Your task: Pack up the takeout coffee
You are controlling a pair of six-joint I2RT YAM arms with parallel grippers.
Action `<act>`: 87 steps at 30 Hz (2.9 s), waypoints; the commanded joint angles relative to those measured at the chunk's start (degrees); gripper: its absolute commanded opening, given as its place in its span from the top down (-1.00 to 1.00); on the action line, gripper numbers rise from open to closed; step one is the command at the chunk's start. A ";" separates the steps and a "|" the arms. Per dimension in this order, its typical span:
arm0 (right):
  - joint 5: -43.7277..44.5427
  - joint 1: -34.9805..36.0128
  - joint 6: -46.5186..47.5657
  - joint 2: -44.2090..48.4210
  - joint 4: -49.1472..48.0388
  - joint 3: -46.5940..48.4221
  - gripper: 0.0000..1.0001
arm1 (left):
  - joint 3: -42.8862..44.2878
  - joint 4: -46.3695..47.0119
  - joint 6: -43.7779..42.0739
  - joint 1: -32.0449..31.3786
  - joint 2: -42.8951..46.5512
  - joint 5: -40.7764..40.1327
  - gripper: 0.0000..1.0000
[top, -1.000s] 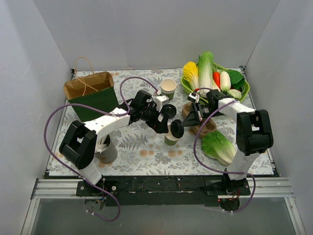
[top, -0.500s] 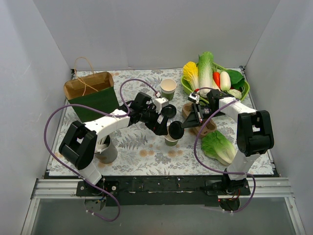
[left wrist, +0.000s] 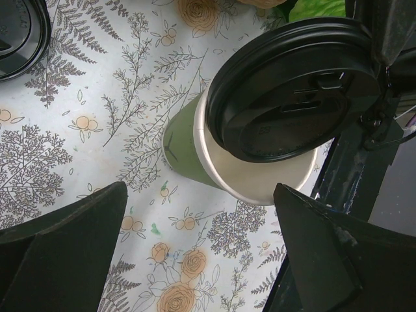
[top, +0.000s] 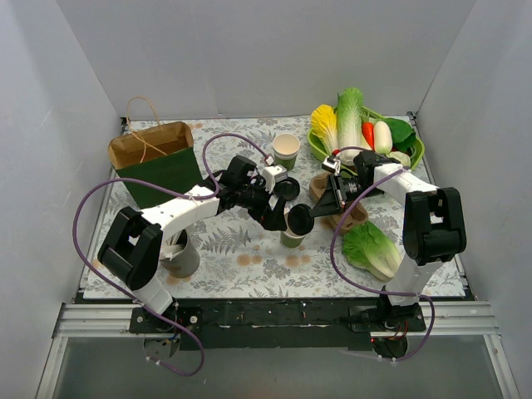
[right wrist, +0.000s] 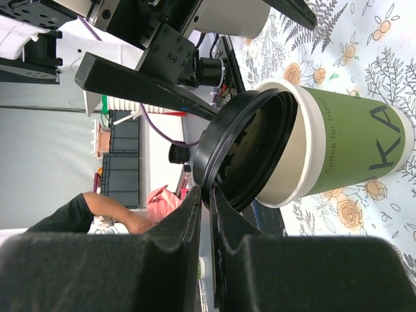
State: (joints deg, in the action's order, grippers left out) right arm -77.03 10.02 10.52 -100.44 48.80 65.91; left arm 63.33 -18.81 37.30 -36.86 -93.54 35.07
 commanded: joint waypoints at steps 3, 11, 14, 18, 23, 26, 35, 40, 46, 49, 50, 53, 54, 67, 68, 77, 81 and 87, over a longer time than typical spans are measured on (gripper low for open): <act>0.57 -0.62 1.34 1.39 1.56 2.56 0.67 | -0.22 0.53 -0.74 -0.05 3.10 0.88 -0.96; 1.54 -0.97 2.04 1.30 2.44 3.08 0.56 | -0.31 0.61 -1.00 -0.05 3.10 0.88 -0.96; 2.24 -0.88 2.40 1.30 2.45 3.09 0.54 | -0.40 0.61 -1.00 -0.05 3.10 1.05 -0.96; 3.20 -0.97 2.75 1.04 2.53 3.08 0.49 | -0.49 0.70 -1.00 -0.05 3.45 1.84 -0.97; 4.61 -1.06 4.59 0.16 3.41 3.96 0.47 | -1.19 1.05 -0.65 -0.05 3.71 3.78 -0.96; 5.58 -1.06 5.47 -0.54 4.38 4.49 0.46 | -1.02 1.14 -1.09 -0.05 3.80 3.78 -0.96; 6.46 -1.06 6.09 -1.69 4.20 4.49 0.44 | -1.54 1.49 -1.00 -0.05 3.98 4.39 -0.96; 6.81 -1.06 6.00 -2.74 3.94 4.40 0.43 | -1.54 1.58 -1.17 -0.05 3.71 4.48 -0.96; 6.99 -0.97 5.30 -3.97 3.06 4.58 0.41 | -1.63 1.67 -1.18 -0.05 3.71 4.57 -0.96; 7.07 -0.97 5.30 -4.58 2.80 4.75 0.41 | -1.63 1.67 -1.18 -0.05 3.71 4.48 -0.97; 7.16 -0.97 5.30 -4.76 2.80 4.93 0.41 | -1.54 1.76 -1.26 -0.05 3.71 4.57 -0.96; 7.43 -1.06 5.30 -5.38 2.88 5.37 0.41 | -1.54 1.67 -1.44 -0.05 3.89 4.39 -0.96; 7.43 -0.97 5.30 -5.64 2.88 5.63 0.40 | -1.46 1.67 -1.53 -0.05 3.89 4.39 -0.96; 8.48 -0.09 5.56 -5.11 2.53 5.28 0.39 | -1.72 0.70 -3.28 -0.05 5.03 5.10 -0.96; 8.57 0.17 5.65 -5.03 2.53 5.28 0.39 | -1.72 0.35 -3.98 -0.05 5.29 5.10 -0.96; 9.62 1.05 6.18 -4.59 2.80 5.63 0.39 | -2.51 -0.62 -5.92 -0.14 7.14 4.39 -0.96; 9.97 1.49 6.26 -4.24 2.80 5.63 0.38 | -2.77 -0.44 -5.31 -0.14 7.40 3.96 -0.96; 10.15 2.19 6.26 -3.79 2.53 5.19 0.38 | -3.48 0.09 -3.82 0.12 7.93 2.90 -0.96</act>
State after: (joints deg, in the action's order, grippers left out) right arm -66.96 11.70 15.51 -106.24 51.92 69.95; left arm 60.99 -19.22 32.88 -36.86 -89.03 38.63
